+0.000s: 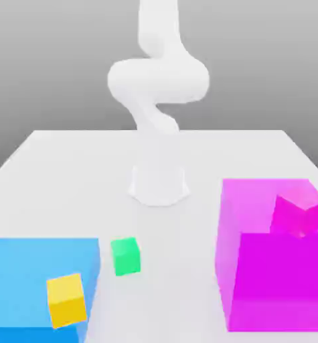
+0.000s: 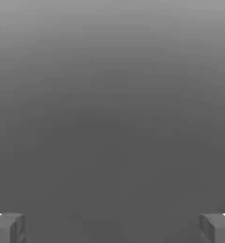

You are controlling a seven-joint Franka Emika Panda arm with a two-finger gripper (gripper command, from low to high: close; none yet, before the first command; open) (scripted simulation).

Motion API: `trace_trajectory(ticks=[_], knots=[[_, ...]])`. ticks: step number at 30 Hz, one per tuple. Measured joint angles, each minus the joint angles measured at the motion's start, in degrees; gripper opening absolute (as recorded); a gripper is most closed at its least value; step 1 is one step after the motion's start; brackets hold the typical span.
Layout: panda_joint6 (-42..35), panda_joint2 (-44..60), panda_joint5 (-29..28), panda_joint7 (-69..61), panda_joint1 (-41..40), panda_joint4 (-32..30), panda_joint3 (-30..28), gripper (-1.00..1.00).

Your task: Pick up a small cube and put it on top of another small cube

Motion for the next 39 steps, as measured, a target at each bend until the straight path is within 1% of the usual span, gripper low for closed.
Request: trace_trajectory(ticks=[12,17,21,25,28,30,31,37,39], knots=[[16.92,19.9,3.8,27.46,-10.79,-20.38,4.55,0.0],[23.79,27.87,4.17,39.44,-14.92,-28.62,6.67,0.0],[29.35,34.35,3.3,49.52,-17.95,-34.93,7.79,0.0],[36.0,42.3,0.42,53.29,-18.82,-35.16,7.31,0.0],[41.18,48.51,-3.09,55.84,-16.04,-34.22,3.46,0.0],[44.64,52.63,-3.49,56.25,-13.29,-33.58,0.67,0.0],[45.71,53.91,-3.5,56.3,-12.52,-33.38,-0.07,-1.0],[46.39,54.55,-3.61,56.42,-12.15,-33.27,-0.44,-1.0],[44.61,52.46,-3.35,56.14,-13.13,-33.6,0.56,-1.0]])
